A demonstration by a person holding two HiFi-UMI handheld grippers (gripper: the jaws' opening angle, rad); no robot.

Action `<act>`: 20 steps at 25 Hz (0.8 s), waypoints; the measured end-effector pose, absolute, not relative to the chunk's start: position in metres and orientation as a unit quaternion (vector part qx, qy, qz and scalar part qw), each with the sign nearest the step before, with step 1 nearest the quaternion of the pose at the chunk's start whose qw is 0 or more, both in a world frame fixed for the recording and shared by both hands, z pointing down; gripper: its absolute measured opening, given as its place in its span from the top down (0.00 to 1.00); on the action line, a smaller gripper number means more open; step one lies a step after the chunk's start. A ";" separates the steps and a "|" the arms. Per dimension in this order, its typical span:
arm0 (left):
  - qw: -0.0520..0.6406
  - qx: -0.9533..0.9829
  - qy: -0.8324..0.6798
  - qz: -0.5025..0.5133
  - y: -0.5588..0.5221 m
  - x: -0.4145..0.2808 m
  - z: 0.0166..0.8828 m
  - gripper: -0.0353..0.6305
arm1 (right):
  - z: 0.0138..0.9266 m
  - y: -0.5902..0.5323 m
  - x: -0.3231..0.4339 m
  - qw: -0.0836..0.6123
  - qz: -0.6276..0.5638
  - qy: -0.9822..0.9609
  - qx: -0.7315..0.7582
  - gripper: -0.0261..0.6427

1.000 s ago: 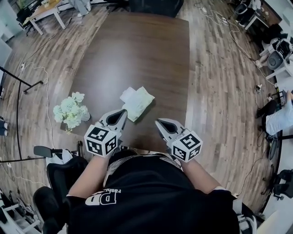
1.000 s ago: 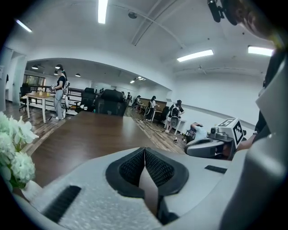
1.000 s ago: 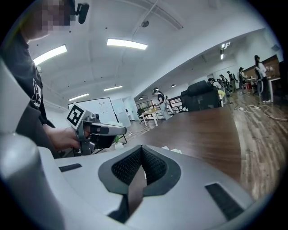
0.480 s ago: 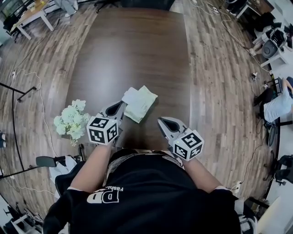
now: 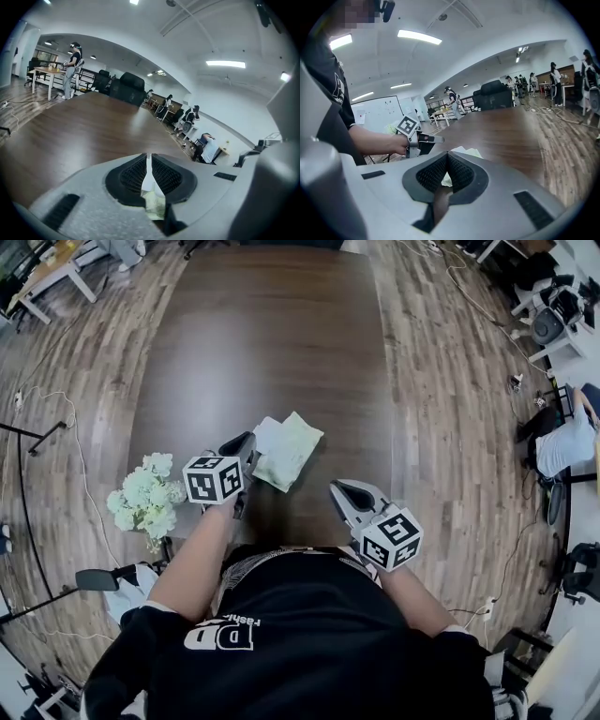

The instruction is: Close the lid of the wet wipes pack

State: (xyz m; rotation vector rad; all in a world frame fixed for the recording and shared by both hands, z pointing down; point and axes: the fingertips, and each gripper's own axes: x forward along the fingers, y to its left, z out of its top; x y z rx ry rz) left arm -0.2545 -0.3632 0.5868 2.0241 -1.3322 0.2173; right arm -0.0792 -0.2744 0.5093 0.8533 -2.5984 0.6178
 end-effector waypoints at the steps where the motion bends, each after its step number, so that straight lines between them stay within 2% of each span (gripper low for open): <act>1: 0.353 0.777 -0.513 0.086 -0.367 -0.256 0.593 0.91 | 0.510 -0.275 -0.078 0.169 0.219 -0.912 0.303 0.95; 12: 0.404 0.755 -0.508 0.089 -0.395 -0.267 0.642 0.91 | 0.518 -0.284 -0.066 0.175 0.238 -0.898 0.325 0.95; 15: 0.420 0.753 -0.501 0.079 -0.399 -0.267 0.648 0.82 | 0.520 -0.286 -0.064 0.177 0.241 -0.896 0.329 0.95; 20: 0.442 0.746 -0.492 0.076 -0.402 -0.267 0.663 0.81 | 0.523 -0.286 -0.061 0.179 0.245 -0.892 0.335 0.95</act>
